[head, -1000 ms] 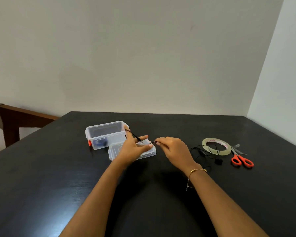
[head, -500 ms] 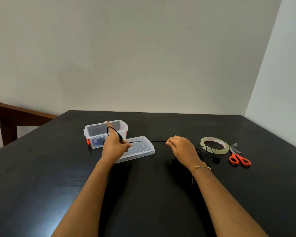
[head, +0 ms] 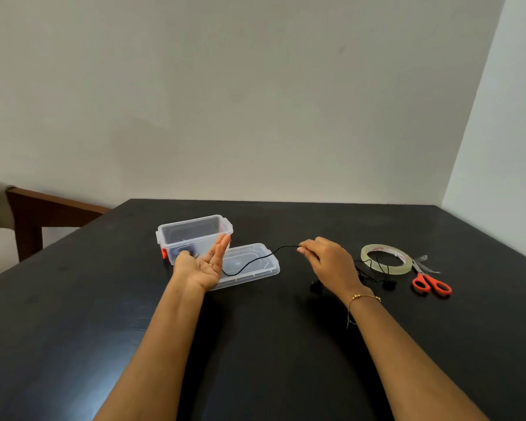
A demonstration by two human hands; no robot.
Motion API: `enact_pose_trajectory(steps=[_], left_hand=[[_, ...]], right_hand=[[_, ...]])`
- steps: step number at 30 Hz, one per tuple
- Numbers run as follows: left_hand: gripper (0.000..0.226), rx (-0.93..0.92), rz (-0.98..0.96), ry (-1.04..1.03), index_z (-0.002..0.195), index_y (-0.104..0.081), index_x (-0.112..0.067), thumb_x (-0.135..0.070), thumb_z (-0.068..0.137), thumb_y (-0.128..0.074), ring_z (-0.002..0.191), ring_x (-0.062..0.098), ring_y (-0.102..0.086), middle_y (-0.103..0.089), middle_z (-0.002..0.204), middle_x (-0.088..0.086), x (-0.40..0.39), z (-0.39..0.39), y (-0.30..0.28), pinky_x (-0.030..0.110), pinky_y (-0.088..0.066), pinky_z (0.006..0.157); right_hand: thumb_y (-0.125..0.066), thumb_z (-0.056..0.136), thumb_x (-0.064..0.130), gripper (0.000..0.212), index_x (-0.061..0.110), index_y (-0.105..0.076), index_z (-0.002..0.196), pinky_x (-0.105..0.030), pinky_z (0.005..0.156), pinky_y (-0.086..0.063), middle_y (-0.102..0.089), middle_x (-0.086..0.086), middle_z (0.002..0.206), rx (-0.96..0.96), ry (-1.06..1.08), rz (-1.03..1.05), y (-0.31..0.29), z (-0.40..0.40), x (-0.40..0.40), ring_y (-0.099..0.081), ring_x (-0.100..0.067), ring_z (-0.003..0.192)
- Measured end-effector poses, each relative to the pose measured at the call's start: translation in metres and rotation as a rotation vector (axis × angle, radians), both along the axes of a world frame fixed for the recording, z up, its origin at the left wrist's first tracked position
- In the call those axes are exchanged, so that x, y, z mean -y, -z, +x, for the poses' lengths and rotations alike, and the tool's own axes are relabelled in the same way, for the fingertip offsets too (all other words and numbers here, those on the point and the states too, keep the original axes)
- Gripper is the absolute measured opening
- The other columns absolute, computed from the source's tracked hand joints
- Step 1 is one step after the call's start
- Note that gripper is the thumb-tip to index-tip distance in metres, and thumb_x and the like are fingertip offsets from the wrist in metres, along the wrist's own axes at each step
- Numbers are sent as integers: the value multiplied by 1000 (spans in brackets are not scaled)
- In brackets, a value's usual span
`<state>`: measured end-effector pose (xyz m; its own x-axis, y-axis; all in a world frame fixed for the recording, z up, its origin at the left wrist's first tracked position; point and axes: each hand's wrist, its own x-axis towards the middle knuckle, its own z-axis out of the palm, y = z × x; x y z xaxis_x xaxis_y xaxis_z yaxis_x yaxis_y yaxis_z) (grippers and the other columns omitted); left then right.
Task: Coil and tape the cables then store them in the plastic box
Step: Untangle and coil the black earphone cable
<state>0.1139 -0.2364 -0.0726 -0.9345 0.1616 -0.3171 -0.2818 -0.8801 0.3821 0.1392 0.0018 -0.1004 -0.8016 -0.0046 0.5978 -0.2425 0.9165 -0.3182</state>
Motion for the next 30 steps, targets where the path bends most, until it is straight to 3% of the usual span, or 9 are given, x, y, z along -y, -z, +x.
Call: enact_pose_trajectory(steps=[2,5,7,11,14,18,24,28,30], left_hand=[[62,-41,14,-25,98,-50,7,-49,97,-25,67,33,-71,-71,83,23,-5,2,-1,34,-53,76],[76,-161,-65,-69,141,-25,-1,-59,92,-27,114,34,-58,-58,126,20,-19,3,-7,38,-45,102],[66,-288,-449,-65,143,-28,-10,-54,93,-34,125,27,-48,-50,132,10,-37,7,-10,35,-39,106],[44,-875,-1503,-50,132,-49,-14,-27,90,-56,126,16,-47,-56,129,1,-71,10,5,36,-23,115],[29,-1061,-1789,34,114,-63,-10,-24,95,-47,108,21,-58,-66,114,9,-81,6,12,29,-35,102],[35,-1050,-1931,23,108,-65,-10,-33,96,-42,97,21,-58,-67,104,10,-82,2,11,30,-46,88],[47,-843,-2235,-344,88,-74,-18,-58,83,-50,90,24,-59,-72,80,4,-53,-10,14,31,-42,75],[40,-619,-2277,-410,88,-73,-16,-48,88,-51,103,25,-51,-71,90,7,-28,-15,11,35,-33,81],[39,-546,-2289,-388,89,-73,-14,-47,88,-51,106,27,-49,-71,93,8,-23,-17,16,38,-32,85]], right_hand=[[-47,94,31,26,17,-65,108,-9,55,-28,-62,-2,86,4,-25,14,0,1,5,-56,-14,77],[-47,95,29,25,17,-64,108,-14,56,-33,-61,-2,86,3,-57,8,-3,3,12,-57,-16,79],[-46,95,24,24,14,-63,109,-18,59,-38,-60,-4,88,10,-113,1,-4,4,16,-57,-17,79],[-44,94,8,19,2,-61,101,-19,61,-32,-50,-7,81,35,-242,-2,-4,3,24,-44,-12,70],[-44,94,5,19,-3,-61,97,-14,63,-31,-57,-14,85,65,-240,-21,-5,3,23,-44,-12,72],[-45,94,8,19,1,-61,101,-19,70,-37,-65,-14,92,134,-252,-48,-4,5,20,-59,-22,82],[-42,96,19,17,11,-57,99,-38,83,-44,-66,-6,80,189,-54,45,-5,1,0,-60,-24,76],[-47,91,9,17,12,-64,93,-39,86,-42,-68,-1,82,153,58,4,-1,1,-21,-62,-24,83],[-52,91,20,16,15,-67,91,-34,86,-35,-69,3,84,92,88,29,-2,-1,-24,-62,-19,86]])
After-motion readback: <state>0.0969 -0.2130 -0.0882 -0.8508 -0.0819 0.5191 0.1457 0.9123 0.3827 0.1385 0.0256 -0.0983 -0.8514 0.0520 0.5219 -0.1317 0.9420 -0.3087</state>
